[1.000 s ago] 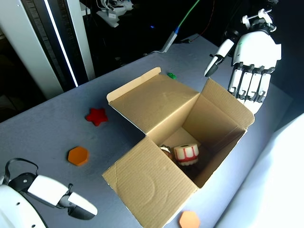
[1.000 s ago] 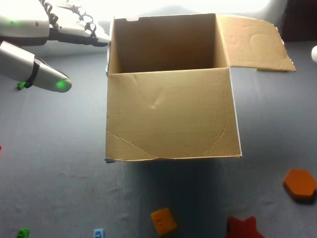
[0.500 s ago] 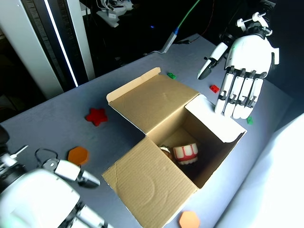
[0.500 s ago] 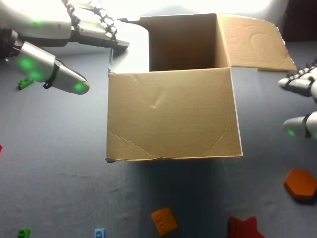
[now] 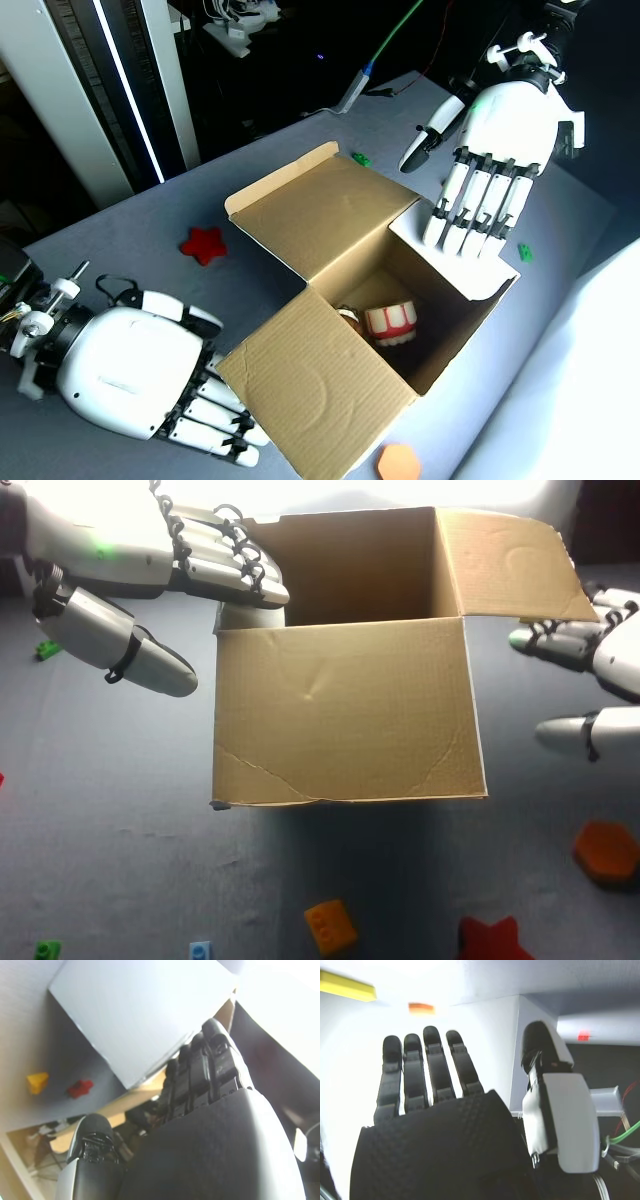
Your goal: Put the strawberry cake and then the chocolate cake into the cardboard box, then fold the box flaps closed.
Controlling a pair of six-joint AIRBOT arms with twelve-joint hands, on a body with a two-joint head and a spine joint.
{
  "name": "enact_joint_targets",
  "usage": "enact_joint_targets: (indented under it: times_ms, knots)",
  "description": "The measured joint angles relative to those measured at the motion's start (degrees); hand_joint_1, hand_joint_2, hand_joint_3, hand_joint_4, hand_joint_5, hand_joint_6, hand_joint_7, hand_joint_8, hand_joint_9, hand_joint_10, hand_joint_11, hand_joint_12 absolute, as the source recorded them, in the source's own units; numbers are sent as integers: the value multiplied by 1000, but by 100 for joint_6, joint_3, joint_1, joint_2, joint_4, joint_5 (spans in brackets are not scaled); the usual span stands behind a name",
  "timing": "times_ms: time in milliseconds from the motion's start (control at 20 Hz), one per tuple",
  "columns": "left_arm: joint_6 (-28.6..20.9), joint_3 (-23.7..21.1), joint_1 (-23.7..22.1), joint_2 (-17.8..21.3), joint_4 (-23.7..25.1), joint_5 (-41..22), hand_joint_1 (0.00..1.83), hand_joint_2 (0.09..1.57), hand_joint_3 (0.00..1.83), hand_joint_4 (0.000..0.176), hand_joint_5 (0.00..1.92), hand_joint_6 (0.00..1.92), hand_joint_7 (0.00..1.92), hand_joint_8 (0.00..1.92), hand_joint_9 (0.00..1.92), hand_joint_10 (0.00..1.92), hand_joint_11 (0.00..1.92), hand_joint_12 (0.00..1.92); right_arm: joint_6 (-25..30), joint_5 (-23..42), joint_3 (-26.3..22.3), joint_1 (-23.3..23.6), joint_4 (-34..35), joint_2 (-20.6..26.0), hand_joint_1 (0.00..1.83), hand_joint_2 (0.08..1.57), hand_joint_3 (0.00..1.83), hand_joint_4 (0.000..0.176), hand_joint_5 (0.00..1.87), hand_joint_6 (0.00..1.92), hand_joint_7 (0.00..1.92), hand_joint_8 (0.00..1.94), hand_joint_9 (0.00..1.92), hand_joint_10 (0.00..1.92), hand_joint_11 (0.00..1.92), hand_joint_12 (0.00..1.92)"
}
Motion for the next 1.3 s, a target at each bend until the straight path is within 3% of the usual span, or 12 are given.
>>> enact_joint_targets:
  times_ms: [150,300,600,900,1100,1300]
  knots:
    - [66,0,105,0,-44,-20,0,1247,0,0,81,1,117,2,128,5,0,590,984,511,-118,76,-846,284,0,1255,5,0,101,4,158,2,109,15,0,467]
    - [90,-4,140,-2,-42,-35,0,1255,3,0,94,5,118,1,131,2,0,627,1263,1056,-389,243,-1246,529,0,1261,2,0,114,5,166,1,127,17,0,537]
    - [-31,98,-160,-13,129,-181,0,1257,1,0,92,2,113,1,117,0,0,623,1327,1200,-708,562,-1379,627,0,1256,0,0,110,0,150,0,120,8,0,565]
    - [-249,691,-682,-7,138,-179,0,1250,0,0,87,1,122,1,135,2,0,646,1239,791,-750,870,-1504,337,0,1256,0,0,127,5,169,2,133,8,0,632]
    - [-306,896,-627,208,328,-186,0,1253,0,0,109,6,144,5,155,6,0,673,1119,632,-758,868,-1504,256,0,1262,3,0,132,4,176,1,134,6,0,602]
    - [-282,570,-186,560,387,-247,0,1244,0,0,99,6,134,4,140,3,0,614,1021,597,-695,857,-1473,98,0,1262,0,0,136,3,176,3,143,7,0,624]
